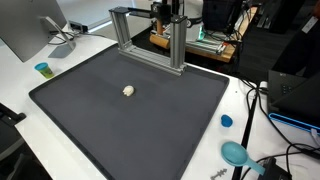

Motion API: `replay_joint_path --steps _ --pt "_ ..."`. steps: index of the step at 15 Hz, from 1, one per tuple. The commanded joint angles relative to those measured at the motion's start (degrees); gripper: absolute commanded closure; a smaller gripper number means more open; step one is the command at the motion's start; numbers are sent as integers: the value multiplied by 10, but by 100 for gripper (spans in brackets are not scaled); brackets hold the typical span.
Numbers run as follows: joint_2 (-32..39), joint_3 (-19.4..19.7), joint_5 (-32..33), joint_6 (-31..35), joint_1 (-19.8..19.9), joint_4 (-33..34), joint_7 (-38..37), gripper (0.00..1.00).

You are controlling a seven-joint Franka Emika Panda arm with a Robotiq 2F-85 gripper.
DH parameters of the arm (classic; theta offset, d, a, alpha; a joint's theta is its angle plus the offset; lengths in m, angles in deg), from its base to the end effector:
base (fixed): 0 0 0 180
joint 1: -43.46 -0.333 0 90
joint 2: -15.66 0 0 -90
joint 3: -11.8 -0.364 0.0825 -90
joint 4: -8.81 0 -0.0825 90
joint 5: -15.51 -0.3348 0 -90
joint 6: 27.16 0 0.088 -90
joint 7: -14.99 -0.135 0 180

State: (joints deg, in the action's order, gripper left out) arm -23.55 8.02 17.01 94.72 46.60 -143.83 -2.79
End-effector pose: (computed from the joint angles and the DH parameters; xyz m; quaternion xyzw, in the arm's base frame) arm 0.2809 0.0037 0.4888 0.9857 -0.1483 0.0771 0.0208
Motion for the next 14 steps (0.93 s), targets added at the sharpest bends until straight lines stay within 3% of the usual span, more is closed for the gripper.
replay_joint_path --steps 1,8,14 --pt "-6 -10 -7 14 6 7 -15 0" --pt "-12 -44 9 32 21 -23 -71 0" --pt "6 -28 -5 52 12 -30 -42 0"
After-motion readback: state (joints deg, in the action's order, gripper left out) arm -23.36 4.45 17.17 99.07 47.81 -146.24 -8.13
